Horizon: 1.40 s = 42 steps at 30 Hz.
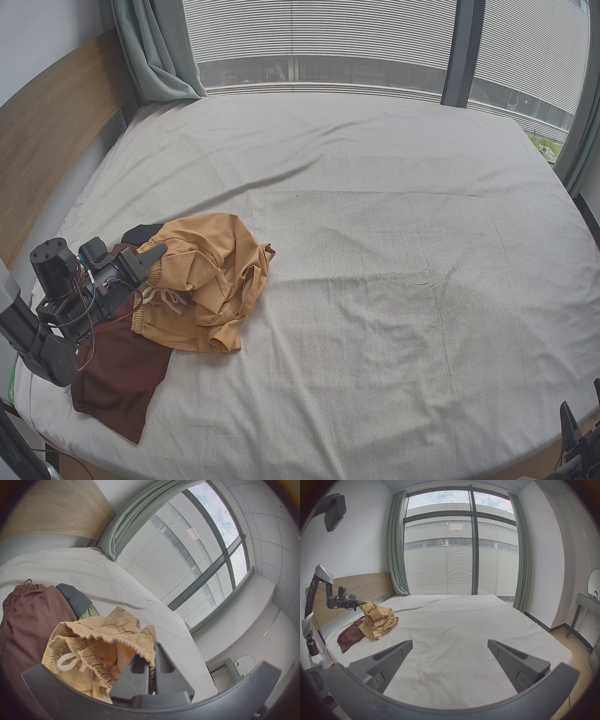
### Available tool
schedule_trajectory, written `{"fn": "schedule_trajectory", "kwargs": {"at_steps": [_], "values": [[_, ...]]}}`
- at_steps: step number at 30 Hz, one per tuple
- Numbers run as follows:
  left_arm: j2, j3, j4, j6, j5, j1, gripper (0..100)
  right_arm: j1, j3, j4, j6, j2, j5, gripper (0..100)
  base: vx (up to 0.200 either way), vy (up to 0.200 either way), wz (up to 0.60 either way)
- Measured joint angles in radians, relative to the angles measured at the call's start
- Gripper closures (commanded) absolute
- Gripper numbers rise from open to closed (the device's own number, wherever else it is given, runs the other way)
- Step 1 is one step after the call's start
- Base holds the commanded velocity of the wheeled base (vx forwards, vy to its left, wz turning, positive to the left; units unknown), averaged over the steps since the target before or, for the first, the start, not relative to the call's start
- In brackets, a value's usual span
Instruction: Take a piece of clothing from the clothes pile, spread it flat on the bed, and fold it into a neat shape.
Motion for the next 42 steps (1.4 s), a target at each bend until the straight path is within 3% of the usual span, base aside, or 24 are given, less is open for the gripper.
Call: {"fn": "schedule_trajectory", "kwargs": {"at_steps": [17, 25, 42], "values": [[-0.039, -0.050, -0.024, -0.232, 0.377, -0.248, 100, 0.000, 0.000, 0.000, 0.000, 0.000, 0.000, 0, 0.000, 0.000, 0.00], [-0.040, -0.068, -0.026, -0.282, 0.411, -0.316, 100, 0.000, 0.000, 0.000, 0.000, 0.000, 0.000, 0, 0.000, 0.000, 0.00], [-0.017, -0.075, -0.039, -0.288, 0.413, -0.450, 100, 0.000, 0.000, 0.000, 0.000, 0.000, 0.000, 0, 0.000, 0.000, 0.00]]}}
